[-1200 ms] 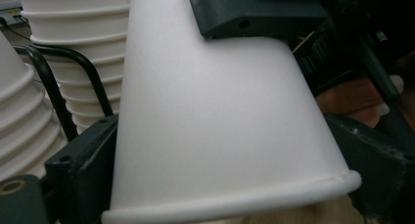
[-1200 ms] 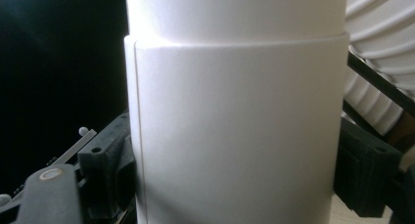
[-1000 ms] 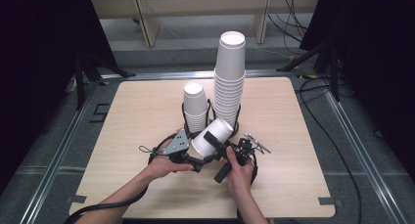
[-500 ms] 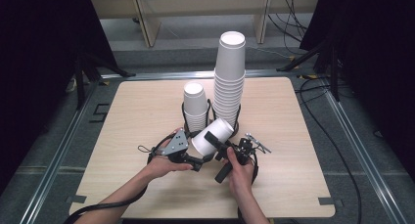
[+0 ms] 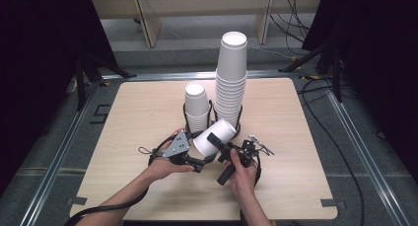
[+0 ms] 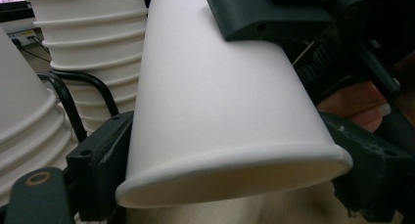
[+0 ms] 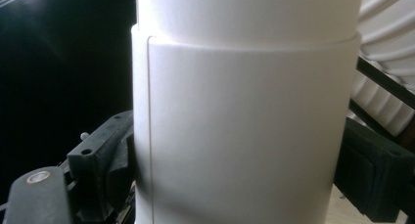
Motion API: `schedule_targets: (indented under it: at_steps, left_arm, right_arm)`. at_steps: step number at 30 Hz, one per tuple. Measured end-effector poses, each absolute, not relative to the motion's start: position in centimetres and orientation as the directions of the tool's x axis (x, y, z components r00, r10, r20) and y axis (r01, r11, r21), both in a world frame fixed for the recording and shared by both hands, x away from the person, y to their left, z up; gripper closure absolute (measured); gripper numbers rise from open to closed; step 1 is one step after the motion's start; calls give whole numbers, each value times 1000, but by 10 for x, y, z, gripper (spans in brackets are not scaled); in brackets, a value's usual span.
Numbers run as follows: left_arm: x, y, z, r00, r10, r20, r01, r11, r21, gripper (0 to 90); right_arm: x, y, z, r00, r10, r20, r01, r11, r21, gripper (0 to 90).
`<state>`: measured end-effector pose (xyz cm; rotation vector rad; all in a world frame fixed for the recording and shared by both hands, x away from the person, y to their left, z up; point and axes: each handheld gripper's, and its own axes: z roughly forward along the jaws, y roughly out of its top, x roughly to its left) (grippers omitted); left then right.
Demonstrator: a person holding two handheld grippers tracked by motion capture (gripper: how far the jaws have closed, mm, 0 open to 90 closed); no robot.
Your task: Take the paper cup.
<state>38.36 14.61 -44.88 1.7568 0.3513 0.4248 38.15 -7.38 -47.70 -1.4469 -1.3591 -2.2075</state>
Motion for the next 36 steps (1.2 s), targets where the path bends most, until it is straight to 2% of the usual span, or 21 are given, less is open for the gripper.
schedule_targets:
  at_steps: [13, 23, 24, 25, 31, 36]
  left_arm:
    - [384, 147, -445, 880, 463, 106, -2, -219, 976, 132]
    - [386, 150, -443, 876, 473, 94, 8, -211, 978, 135]
    - [386, 151, -443, 877, 470, 98, 7, -215, 977, 136]
    - [387, 152, -442, 874, 476, 97, 6, -212, 977, 136]
    - [390, 164, -438, 873, 476, 105, 10, -233, 973, 136]
    - [393, 174, -431, 882, 454, 125, 3, -270, 963, 135]
  right_arm:
    - [379, -74, -475, -524, 282, 804, 568, -588, 576, 125]
    - [377, -75, -478, -543, 296, 785, 550, -582, 600, 119]
    - [374, -75, -475, -518, 265, 813, 583, -586, 562, 122]
    - [376, -76, -478, -525, 306, 794, 562, -576, 593, 126]
    - [369, -85, -479, -518, 300, 801, 580, -566, 586, 131]
    - [366, -99, -480, -547, 362, 755, 542, -534, 649, 136]
